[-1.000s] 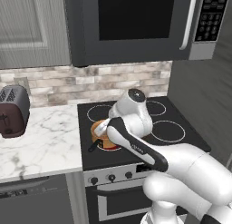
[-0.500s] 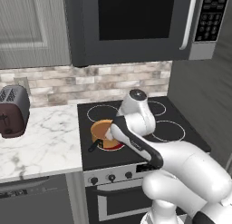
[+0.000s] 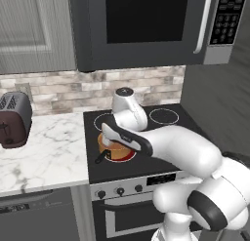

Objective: Pick up the sugar cube(s) and place them in the saucepan with hot chocolate.

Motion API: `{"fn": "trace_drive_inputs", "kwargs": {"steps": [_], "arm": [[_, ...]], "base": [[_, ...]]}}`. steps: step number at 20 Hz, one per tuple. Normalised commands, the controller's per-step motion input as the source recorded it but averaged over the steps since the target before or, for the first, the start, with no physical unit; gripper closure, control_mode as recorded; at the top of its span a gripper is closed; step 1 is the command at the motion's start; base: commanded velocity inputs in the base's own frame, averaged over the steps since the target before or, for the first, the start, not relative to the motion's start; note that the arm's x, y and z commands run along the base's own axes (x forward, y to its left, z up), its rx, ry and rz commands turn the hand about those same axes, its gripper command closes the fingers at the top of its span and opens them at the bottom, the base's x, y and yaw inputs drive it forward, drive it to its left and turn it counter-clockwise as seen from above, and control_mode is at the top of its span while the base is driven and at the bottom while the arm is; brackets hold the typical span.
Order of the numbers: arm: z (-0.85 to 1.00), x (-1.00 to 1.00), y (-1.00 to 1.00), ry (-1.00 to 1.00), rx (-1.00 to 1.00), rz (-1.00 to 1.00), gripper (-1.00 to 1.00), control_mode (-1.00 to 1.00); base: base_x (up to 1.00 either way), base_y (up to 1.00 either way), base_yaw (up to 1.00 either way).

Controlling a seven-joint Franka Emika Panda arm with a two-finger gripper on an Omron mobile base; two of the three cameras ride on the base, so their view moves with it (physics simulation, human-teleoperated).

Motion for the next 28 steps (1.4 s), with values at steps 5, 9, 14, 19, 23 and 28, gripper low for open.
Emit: {"fn": "trace_drive_inputs", "kwargs": {"steps": [5, 9, 14, 19, 23, 28], "arm": [[-0.05, 0.32, -0.11, 0.06, 0.0, 0.05, 1.0, -1.0], [-0.01, 0.25, -0.1, 0.04, 0.0, 0.06, 1.0, -1.0], [0.0, 0.13, -0.03, 0.01, 0.0, 0.05, 1.0, -1.0], [-0.01, 0.01, 0.0, 0.0, 0.0, 0.04, 1.0, -1.0], [-0.05, 0.01, 0.0, 0.0, 0.0, 0.01, 1.0, -1.0], [-0.08, 0.15, -0.04, -0.01, 0.0, 0.0, 1.0, -1.0]], "base": [[0.0, 0.0, 0.0], [0.0, 0.0, 0.0], [0.0, 0.0, 0.0], [0.0, 0.0, 0.0], [0.0, 0.0, 0.0], [0.0, 0.0, 0.0]]}}
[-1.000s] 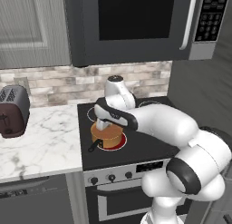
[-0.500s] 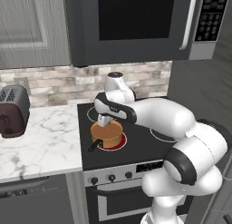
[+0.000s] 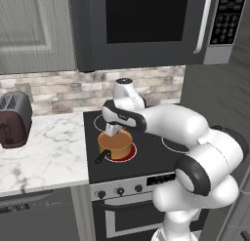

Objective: Pick up the sugar cube(s) and place them in the saucepan with hot chocolate.

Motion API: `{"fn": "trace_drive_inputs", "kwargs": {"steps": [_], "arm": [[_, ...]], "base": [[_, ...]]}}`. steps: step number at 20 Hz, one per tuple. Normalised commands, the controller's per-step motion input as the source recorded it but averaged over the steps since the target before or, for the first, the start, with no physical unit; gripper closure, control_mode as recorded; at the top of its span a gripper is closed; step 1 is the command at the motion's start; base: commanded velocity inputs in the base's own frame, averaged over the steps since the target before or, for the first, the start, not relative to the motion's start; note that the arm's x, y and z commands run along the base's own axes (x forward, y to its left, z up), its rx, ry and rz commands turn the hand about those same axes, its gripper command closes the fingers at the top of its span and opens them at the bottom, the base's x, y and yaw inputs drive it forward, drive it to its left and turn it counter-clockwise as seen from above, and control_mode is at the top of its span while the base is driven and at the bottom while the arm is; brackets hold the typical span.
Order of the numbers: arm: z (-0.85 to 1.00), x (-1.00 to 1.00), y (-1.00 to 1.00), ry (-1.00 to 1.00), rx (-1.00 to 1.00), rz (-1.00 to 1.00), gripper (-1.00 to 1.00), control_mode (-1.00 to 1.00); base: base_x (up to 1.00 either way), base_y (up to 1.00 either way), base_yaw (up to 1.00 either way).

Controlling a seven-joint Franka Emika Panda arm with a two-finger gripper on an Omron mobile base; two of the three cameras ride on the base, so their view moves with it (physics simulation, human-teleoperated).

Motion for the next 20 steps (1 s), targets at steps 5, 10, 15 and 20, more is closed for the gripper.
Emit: {"fn": "trace_drive_inputs", "kwargs": {"steps": [5, 10, 15, 20], "arm": [[-0.04, 0.28, -0.09, 0.0, 0.0, 0.0, 1.0, -1.0], [0.0, 0.21, -0.01, 0.0, 0.0, 0.0, 1.0, -1.0], [0.0, 0.17, 0.0, 0.0, 0.0, 0.0, 1.0, -1.0], [0.0, 0.15, 0.0, 0.0, 0.0, 0.01, 1.0, -1.0]], "base": [[0.0, 0.0, 0.0], [0.0, 0.0, 0.0], [0.0, 0.0, 0.0], [0.0, 0.0, 0.0]]}}
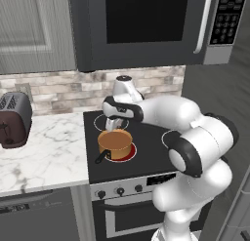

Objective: Pick up the sugar cube(s) and place them in the saucepan with hot chocolate.

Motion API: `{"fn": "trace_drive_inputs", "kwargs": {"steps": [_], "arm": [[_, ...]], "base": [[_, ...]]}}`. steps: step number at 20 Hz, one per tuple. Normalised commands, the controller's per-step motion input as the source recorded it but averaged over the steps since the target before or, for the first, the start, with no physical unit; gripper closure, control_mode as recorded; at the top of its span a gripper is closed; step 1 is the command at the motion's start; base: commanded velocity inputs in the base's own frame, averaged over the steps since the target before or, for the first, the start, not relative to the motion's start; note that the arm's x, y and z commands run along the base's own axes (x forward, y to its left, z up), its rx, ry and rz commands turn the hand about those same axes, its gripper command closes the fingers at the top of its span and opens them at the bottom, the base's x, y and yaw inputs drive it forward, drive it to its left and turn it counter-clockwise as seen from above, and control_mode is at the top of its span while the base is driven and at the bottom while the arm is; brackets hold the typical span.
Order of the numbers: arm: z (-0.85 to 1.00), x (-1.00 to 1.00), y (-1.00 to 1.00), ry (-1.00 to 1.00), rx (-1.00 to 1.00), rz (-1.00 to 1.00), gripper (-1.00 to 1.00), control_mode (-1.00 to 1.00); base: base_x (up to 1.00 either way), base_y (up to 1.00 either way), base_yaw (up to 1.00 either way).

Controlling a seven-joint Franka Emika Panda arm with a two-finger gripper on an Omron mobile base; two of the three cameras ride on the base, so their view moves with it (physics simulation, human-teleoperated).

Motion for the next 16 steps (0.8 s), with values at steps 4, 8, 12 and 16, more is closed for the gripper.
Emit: {"fn": "trace_drive_inputs", "kwargs": {"steps": [4, 8, 12, 16], "arm": [[-0.07, 0.09, 0.0, 0.0, 0.0, 0.01, 1.0, -1.0], [-0.26, 0.06, 0.0, 0.0, 0.0, 0.01, 1.0, -1.0], [-0.38, 0.03, 0.0, 0.0, 0.0, 0.01, 1.0, -1.0], [-0.33, 0.0, 0.0, 0.0, 0.0, 0.01, 1.0, -1.0]], "base": [[0.0, 0.0, 0.0], [0.0, 0.0, 0.0], [0.0, 0.0, 0.0], [0.0, 0.0, 0.0]]}}
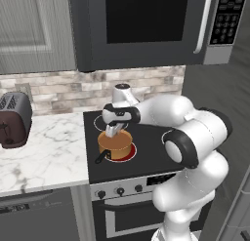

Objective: Pick up the sugar cube(s) and place them in the saucepan with hot chocolate.

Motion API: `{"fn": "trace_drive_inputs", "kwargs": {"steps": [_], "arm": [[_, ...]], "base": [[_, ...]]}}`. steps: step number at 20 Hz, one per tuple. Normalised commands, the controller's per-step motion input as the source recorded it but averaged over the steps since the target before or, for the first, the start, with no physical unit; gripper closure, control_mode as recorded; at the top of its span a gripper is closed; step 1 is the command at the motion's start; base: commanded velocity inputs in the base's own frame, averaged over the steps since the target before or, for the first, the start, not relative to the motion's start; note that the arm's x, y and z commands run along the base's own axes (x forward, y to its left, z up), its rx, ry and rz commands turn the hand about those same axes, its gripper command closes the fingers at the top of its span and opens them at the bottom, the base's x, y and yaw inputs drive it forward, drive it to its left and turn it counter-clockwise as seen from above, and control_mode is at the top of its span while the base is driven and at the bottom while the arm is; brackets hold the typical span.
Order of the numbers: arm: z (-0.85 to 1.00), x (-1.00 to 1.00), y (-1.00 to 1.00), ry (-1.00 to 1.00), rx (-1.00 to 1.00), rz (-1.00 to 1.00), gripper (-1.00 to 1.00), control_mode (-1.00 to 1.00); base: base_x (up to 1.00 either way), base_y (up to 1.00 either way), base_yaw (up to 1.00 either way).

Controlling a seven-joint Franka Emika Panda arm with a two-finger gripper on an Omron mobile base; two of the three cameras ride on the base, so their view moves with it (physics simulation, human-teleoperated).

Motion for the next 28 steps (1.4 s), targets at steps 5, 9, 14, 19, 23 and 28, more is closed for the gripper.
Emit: {"fn": "trace_drive_inputs", "kwargs": {"steps": [5, 9, 14, 19, 23, 28], "arm": [[-0.28, 0.0, 0.0, 0.0, 0.0, 0.0, 1.0, -1.0], [-0.27, 0.0, 0.0, 0.0, 0.0, 0.0, 1.0, -1.0], [-0.17, 0.0, 0.0, 0.0, 0.0, 0.0, 1.0, -1.0], [0.0, 0.0, 0.0, 0.0, 0.0, 0.0, -1.0, -1.0], [0.0, 0.0, 0.0, 0.0, 0.0, 0.0, -1.0, -1.0], [0.0, 0.0, 0.0, 0.0, 0.0, 0.0, -1.0, -1.0]], "base": [[0.0, 0.0, 0.0], [0.0, 0.0, 0.0], [0.0, 0.0, 0.0], [0.0, 0.0, 0.0], [0.0, 0.0, 0.0], [0.0, 0.0, 0.0]]}}
